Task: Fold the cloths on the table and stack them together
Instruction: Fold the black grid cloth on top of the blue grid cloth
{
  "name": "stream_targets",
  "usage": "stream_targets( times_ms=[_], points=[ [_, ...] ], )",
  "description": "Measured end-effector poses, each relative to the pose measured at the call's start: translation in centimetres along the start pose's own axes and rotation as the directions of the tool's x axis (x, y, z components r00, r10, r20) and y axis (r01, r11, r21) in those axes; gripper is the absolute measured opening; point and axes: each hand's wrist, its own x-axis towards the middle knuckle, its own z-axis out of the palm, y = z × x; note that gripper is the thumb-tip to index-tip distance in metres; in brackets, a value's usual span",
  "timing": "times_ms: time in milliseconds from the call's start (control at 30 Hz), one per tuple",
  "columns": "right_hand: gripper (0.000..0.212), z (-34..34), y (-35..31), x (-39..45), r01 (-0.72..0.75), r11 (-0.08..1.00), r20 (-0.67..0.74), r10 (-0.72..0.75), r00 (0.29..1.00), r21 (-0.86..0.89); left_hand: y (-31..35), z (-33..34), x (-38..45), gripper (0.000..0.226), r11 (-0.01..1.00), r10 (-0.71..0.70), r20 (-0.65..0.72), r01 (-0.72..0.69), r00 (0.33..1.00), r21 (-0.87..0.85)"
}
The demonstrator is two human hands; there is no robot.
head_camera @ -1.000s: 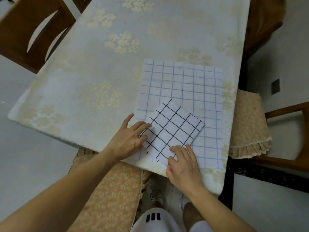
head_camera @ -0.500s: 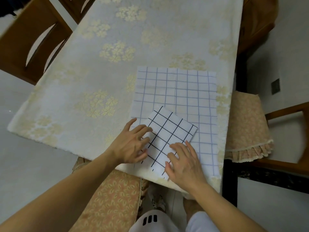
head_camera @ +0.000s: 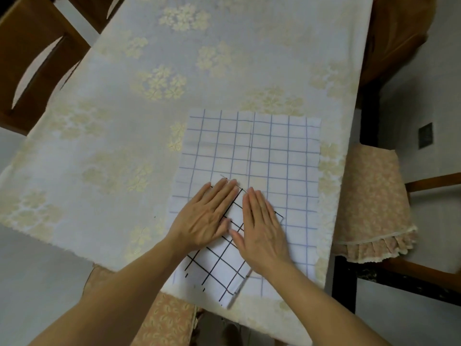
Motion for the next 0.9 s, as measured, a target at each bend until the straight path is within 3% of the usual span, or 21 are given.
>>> stream_targets(
  times_ms=[300, 467, 667, 900],
  points=[
    [0.092, 0.2, 0.9, -0.7, -0.032, 0.997, 0.048, 0.036, 0.998, -0.071, 0.4, 0.2, -1.3, 0.071, 0.996, -0.086, 0.006, 0.086, 0.996, -0.014],
    [0.093, 0.6, -0.3, -1.8, -0.051, 0.998, 0.035, 0.052, 0.998, -0.029, 1.4, 1.0, -3.8, 0.069, 0.999, 0.028, 0.003, -0.028, 1.0, -0.028],
    [0.093, 1.2, -0.1, -1.9, -0.064, 0.995, 0.043, 0.067, 0.997, -0.071, 1.0, 1.3, -3.9, 0.07, 1.0, 0.013, 0.008, -0.012, 1.0, -0.026],
    [0.095, 1.9, -4.7, -6.5, -0.021, 0.999, 0.053, 0.023, 0.998, -0.031, 2.1, 2.1, -8.7, 0.069, 0.998, -0.052, -0.007, 0.051, 0.999, -0.031]
  ],
)
